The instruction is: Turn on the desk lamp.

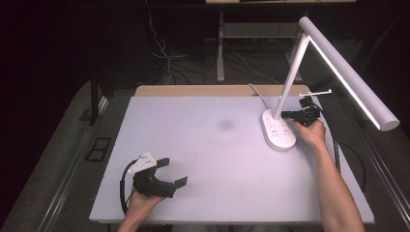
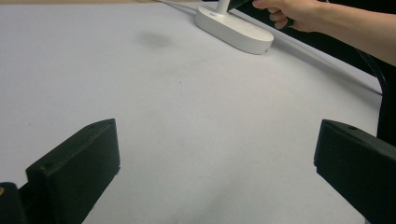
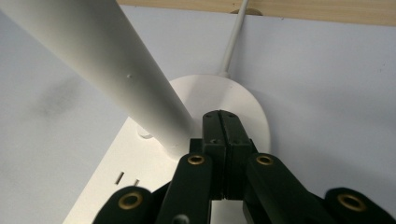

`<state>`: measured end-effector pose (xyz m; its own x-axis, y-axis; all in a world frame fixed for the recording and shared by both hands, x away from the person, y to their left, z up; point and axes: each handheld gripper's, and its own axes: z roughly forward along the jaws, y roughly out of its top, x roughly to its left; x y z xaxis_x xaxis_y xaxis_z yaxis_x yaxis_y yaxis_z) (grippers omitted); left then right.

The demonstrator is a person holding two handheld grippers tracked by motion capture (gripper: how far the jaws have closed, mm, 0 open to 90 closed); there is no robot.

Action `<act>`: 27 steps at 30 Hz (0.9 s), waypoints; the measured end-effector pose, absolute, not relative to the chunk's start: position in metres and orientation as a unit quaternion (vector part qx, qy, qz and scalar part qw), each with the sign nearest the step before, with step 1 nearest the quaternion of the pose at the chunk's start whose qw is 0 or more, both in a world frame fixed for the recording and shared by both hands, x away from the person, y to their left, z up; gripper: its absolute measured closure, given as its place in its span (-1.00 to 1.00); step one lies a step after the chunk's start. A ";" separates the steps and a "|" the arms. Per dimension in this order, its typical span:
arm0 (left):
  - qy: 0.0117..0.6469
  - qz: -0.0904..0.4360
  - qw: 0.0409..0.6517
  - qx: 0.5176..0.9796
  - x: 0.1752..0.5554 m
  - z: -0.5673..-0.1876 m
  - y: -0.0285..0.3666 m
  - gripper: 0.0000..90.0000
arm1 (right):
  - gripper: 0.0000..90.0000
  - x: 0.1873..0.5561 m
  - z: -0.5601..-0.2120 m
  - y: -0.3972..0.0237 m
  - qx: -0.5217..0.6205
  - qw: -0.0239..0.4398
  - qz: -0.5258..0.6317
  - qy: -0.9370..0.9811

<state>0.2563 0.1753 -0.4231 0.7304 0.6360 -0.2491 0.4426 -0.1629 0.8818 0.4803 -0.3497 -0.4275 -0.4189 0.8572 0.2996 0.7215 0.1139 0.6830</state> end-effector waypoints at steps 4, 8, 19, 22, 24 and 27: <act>0.356 0.090 0.541 0.757 0.256 -0.423 0.175 -1.00 | 1.00 0.480 -0.427 -0.349 0.534 0.084 0.398 0.741; 0.357 0.091 0.542 0.756 0.256 -0.423 0.176 -1.00 | 1.00 0.479 -0.426 -0.350 0.533 0.084 0.396 0.743; 0.354 0.090 0.542 0.757 0.255 -0.422 0.175 -1.00 | 1.00 0.469 -0.408 -0.357 0.530 0.096 0.403 0.740; 0.355 0.090 0.543 0.756 0.255 -0.422 0.175 -1.00 | 1.00 0.466 -0.404 -0.358 0.526 0.102 0.404 0.742; 0.355 0.090 0.544 0.755 0.255 -0.422 0.175 -1.00 | 1.00 0.464 -0.401 -0.359 0.523 0.105 0.405 0.742; 0.354 0.090 0.543 0.756 0.254 -0.422 0.175 -1.00 | 1.00 0.460 -0.397 -0.359 0.521 0.104 0.406 0.743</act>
